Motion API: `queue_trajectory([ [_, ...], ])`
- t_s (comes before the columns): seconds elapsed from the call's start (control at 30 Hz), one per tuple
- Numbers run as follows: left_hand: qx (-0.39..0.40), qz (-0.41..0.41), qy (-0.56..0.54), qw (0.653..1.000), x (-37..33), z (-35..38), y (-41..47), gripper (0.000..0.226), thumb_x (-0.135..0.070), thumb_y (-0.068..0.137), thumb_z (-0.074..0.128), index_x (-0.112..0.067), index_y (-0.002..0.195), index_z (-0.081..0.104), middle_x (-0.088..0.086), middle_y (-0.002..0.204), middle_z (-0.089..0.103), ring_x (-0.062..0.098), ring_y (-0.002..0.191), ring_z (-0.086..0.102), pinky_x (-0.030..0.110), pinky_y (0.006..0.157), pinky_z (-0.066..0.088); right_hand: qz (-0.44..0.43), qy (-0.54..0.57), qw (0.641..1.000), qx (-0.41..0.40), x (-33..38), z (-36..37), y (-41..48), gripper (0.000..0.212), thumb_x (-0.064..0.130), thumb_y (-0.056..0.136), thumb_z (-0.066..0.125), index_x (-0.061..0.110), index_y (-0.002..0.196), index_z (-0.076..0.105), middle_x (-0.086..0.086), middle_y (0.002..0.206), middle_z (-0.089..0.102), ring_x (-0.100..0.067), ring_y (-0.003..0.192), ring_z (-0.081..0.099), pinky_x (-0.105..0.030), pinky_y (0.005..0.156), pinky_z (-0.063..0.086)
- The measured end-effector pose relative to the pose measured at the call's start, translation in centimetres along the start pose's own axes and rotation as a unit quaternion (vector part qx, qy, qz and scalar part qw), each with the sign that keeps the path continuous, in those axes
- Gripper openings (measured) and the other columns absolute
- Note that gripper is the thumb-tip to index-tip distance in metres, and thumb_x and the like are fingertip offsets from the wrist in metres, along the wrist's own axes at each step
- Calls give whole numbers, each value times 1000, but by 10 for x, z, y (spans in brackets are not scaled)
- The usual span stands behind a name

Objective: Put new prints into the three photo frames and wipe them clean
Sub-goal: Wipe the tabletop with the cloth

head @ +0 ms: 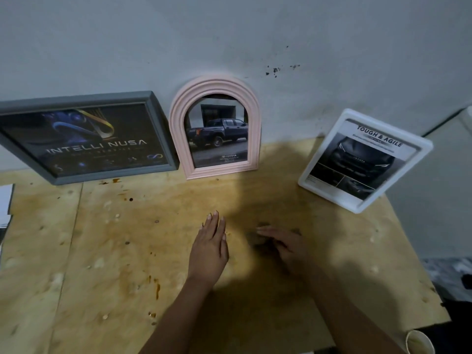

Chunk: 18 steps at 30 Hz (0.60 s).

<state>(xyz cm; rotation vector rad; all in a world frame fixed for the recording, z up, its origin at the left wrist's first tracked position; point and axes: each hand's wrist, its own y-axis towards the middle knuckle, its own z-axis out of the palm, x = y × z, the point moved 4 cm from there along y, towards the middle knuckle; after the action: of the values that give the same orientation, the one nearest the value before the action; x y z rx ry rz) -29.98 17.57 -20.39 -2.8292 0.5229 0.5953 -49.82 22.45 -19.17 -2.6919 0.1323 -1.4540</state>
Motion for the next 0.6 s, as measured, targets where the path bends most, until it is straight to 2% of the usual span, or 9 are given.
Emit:
queue_trajectory([
  [0.07,8,17,-7,1000,1,-3,1,51,-33,97,22,-16,145,30,0,154,19,14,143,12,26,115,11,47,-7,991,-126,-14,-17,-27,49,-2,80,40,18,120,60,1,127,57,-5,123,48,-27,108,35],
  [0.13,18,37,-3,999,2,-7,1,48,-25,99,30,-14,146,28,1,156,15,17,144,12,25,116,9,112,-72,967,-215,-23,-22,-51,53,-4,82,40,17,129,54,-4,136,51,-16,130,41,-37,110,33],
  [0.2,29,56,10,998,1,-11,0,49,-23,99,30,-10,146,25,3,157,14,19,145,12,25,116,10,168,-127,944,-252,-24,-13,-66,59,-12,82,45,14,135,48,-6,143,44,-17,134,35,-42,107,32],
  [0.3,57,86,61,993,3,-17,-4,50,-23,101,27,-9,148,16,5,157,8,18,145,7,24,116,6,208,-109,924,-303,-10,15,-75,58,-11,85,44,13,138,44,-7,146,39,-19,135,34,-47,110,32],
  [0.43,78,123,10,989,22,-34,-15,48,-17,100,33,-6,146,24,10,155,18,20,144,15,26,115,9,237,-110,910,-322,17,56,-79,51,-1,91,40,12,140,42,-7,146,39,-28,134,36,-47,111,27],
  [0.5,33,101,-57,993,40,-47,-25,43,-17,99,36,-4,140,37,12,149,33,23,139,30,24,113,16,227,-127,910,-323,30,69,-80,50,6,91,36,12,141,40,-8,147,38,-29,135,35,-49,111,28],
  [0.57,-69,31,-98,992,76,-70,-47,40,-19,97,37,-5,133,49,11,140,47,24,131,43,26,110,23,239,-135,912,-305,45,88,-80,52,3,92,38,12,143,36,-8,149,35,-29,136,32,-47,111,24],
  [0.6,-112,-18,-108,988,100,-83,-63,41,-21,98,35,-8,133,49,7,139,48,22,132,41,26,110,22,241,-139,916,-290,51,98,-79,54,0,92,40,12,144,35,-8,150,33,-28,137,30,-45,111,22],
])
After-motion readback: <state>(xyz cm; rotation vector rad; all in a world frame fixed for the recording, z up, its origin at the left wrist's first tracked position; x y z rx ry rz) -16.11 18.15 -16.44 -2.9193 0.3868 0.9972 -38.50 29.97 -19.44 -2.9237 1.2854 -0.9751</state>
